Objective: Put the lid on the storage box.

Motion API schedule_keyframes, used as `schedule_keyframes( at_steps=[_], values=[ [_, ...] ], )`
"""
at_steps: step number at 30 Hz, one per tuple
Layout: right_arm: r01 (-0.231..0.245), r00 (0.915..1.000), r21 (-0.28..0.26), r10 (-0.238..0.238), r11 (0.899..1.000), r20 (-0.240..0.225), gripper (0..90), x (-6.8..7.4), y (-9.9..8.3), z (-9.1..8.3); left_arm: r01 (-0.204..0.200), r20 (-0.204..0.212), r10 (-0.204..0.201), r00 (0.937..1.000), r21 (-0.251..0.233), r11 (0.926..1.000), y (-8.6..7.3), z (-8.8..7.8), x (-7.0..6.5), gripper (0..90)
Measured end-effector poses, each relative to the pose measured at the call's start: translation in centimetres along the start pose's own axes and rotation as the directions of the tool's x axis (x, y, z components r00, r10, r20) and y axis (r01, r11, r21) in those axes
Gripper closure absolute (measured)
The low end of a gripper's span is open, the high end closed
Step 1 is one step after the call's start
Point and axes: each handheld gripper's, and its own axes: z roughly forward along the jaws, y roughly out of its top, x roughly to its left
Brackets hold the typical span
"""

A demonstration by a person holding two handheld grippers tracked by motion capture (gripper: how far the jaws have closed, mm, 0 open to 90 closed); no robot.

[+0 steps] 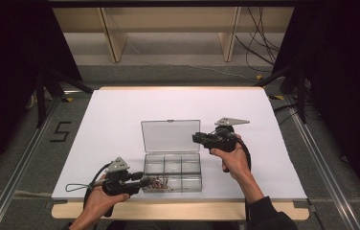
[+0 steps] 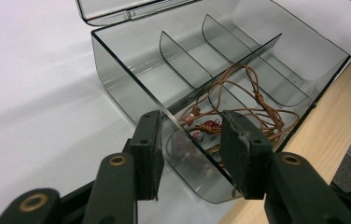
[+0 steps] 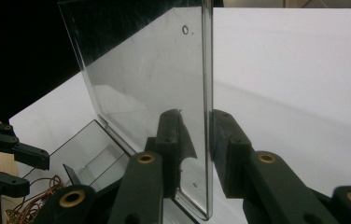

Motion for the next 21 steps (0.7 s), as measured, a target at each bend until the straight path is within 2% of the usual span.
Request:
schedule_keyframes(
  at_steps=[3, 4, 5, 6, 8, 9, 10, 11, 12, 14, 16, 17, 18, 19, 21],
  values=[
    [0.014, 0.9999, 0.000, -0.014, 1.000, 0.004, 74.3, 0.1, 0.0, -0.1, 0.007, 0.012, -0.007, 0.9999, 0.000, 1.0000, 0.0, -0.1, 0.0, 55.8],
    [-0.006, 0.9999, 0.001, 0.006, 1.000, 0.009, 74.4, 0.4, 0.0, -0.2, 0.017, 0.014, -0.017, 0.9998, -0.008, 0.9998, 0.0, -0.1, 0.0, 55.3],
    [-0.006, 0.9999, 0.001, 0.006, 1.000, 0.009, 74.4, 0.4, 0.0, -0.2, 0.017, 0.014, -0.017, 0.9998, -0.008, 0.9998, 0.0, -0.1, 0.0, 55.0],
    [0.041, 0.9990, -0.003, -0.041, 0.999, 0.019, 74.4, 0.2, 0.1, -0.2, 0.022, 0.011, -0.021, 0.9997, -0.018, 0.9996, 0.0, -0.1, -0.1, 55.0],
    [0.045, 0.9989, -0.004, -0.045, 0.999, 0.012, 74.5, 0.5, 0.1, -0.4, 0.025, 0.014, -0.024, 0.9996, -0.024, 0.9994, 0.1, -0.4, 0.0, 52.7],
    [0.029, 0.9995, 0.001, -0.029, 1.000, 0.014, 74.9, 0.7, 0.1, -0.5, 0.025, 0.014, -0.024, 0.9996, -0.024, 0.9994, 0.1, -0.4, 0.0, 52.0],
    [0.055, 0.9983, -0.008, -0.055, 0.998, 0.019, 75.0, 0.6, 0.1, -0.6, 0.029, 0.014, -0.029, 0.9995, -0.035, 0.9990, 0.2, -0.6, 0.0, 51.2],
    [0.055, 0.9983, -0.008, -0.055, 0.998, 0.019, 75.0, 0.6, 0.1, -0.6, 0.029, 0.014, -0.029, 0.9995, -0.035, 0.9990, 0.2, -0.6, 0.0, 50.6],
    [0.038, 0.9992, -0.007, -0.038, 0.999, 0.014, 74.9, 0.8, 0.1, -0.7, 0.021, 0.012, -0.021, 0.9997, -0.021, 0.9996, 0.2, -0.8, 0.1, 50.6],
    [0.082, 0.9966, -0.020, -0.082, 0.996, 0.010, 75.0, 0.7, 0.2, -0.9, 0.034, 0.020, -0.034, 0.9992, -0.031, 0.9989, 0.2, -1.0, 0.0, 48.8],
    [0.076, 0.9971, -0.021, -0.076, 0.997, 0.002, 75.2, 0.8, 0.2, -1.0, 0.034, 0.023, -0.033, 0.9992, -0.033, 0.9989, 0.2, -1.2, 0.0, 48.0],
    [0.079, 0.9968, -0.028, -0.079, 0.996, 0.012, 75.2, 0.8, 0.1, -1.1, 0.042, 0.020, -0.041, 0.9990, -0.038, 0.9984, 0.1, -1.3, -0.1, 47.1],
    [0.074, 0.9972, -0.024, -0.074, 0.997, 0.003, 75.1, 1.0, 0.2, -1.3, 0.028, 0.027, -0.027, 0.9993, -0.027, 0.9992, 0.1, -1.6, -0.1, 46.8],
    [0.073, 0.9974, -0.025, -0.073, 0.997, 0.003, 75.1, 1.2, 0.2, -1.4, 0.040, 0.032, -0.039, 0.9987, -0.040, 0.9984, 0.0, -1.7, -0.3, 46.1],
    [0.081, 0.9967, -0.027, -0.081, 0.996, 0.005, 75.0, 1.2, 0.2, -1.5, 0.029, 0.029, -0.028, 0.9992, -0.043, 0.9986, -0.2, -1.9, -0.2, 45.9]
  ],
)
